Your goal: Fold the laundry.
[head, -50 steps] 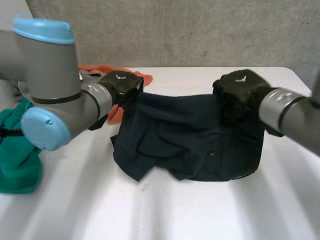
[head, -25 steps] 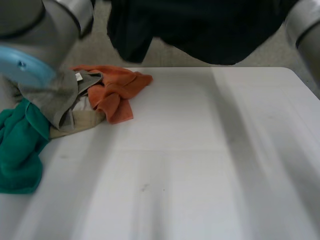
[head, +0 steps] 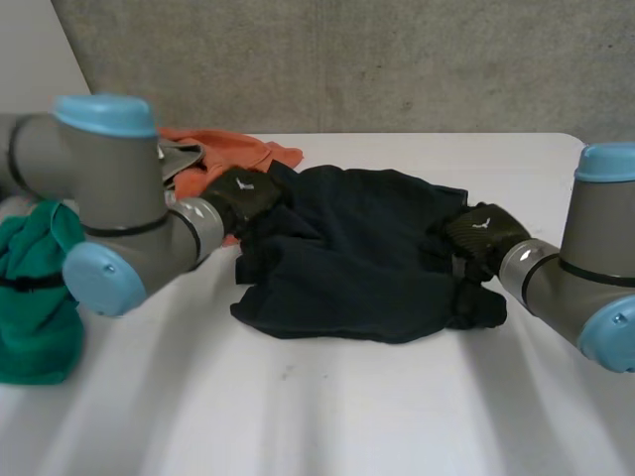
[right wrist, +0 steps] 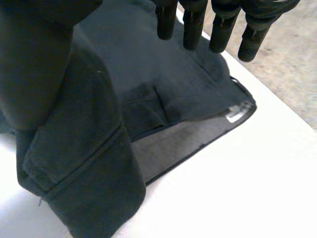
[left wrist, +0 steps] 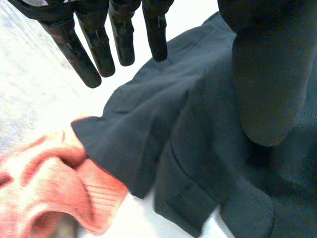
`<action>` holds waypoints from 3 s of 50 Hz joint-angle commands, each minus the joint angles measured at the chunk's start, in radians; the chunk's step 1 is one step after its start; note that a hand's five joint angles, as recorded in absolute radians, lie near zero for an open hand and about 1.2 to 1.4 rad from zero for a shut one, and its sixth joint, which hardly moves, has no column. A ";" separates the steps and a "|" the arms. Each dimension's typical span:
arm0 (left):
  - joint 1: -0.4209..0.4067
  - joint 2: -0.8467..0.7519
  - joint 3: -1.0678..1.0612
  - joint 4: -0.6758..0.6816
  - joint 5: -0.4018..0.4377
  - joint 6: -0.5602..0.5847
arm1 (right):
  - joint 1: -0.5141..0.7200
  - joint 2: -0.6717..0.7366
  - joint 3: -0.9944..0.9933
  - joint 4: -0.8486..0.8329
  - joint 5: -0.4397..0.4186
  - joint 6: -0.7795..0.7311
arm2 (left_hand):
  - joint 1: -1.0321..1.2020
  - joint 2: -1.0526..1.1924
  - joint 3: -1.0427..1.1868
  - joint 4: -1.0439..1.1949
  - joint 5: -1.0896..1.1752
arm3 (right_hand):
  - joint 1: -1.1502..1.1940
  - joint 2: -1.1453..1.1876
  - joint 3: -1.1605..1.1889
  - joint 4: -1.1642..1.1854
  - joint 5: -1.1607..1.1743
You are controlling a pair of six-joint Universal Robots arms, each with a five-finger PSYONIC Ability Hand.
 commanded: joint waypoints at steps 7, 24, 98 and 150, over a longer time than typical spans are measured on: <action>0.030 0.365 -0.303 -0.009 -0.042 0.000 | -0.038 -0.371 0.237 0.058 -0.017 0.027 | -0.015 -0.009 -0.013 -0.005 0.004 | -0.053 -0.050 -0.053 -0.058 -0.052; 0.040 0.316 -0.617 0.227 -0.042 0.138 | -0.133 -0.426 0.514 0.037 -0.193 -0.153 | 0.261 0.267 0.263 0.271 0.280 | 0.367 0.370 0.367 0.362 0.368; -0.120 0.251 0.055 -0.011 -0.281 0.204 | -0.119 -0.228 -0.099 0.221 -0.113 -0.130 | 1.048 1.053 1.050 1.057 1.066 | 1.168 1.172 1.169 1.164 1.170; -0.207 0.366 -0.524 -0.051 -0.376 0.123 | -0.059 -0.228 0.261 0.138 -0.095 -0.223 | 1.048 1.053 1.050 1.057 1.066 | 1.168 1.172 1.169 1.164 1.170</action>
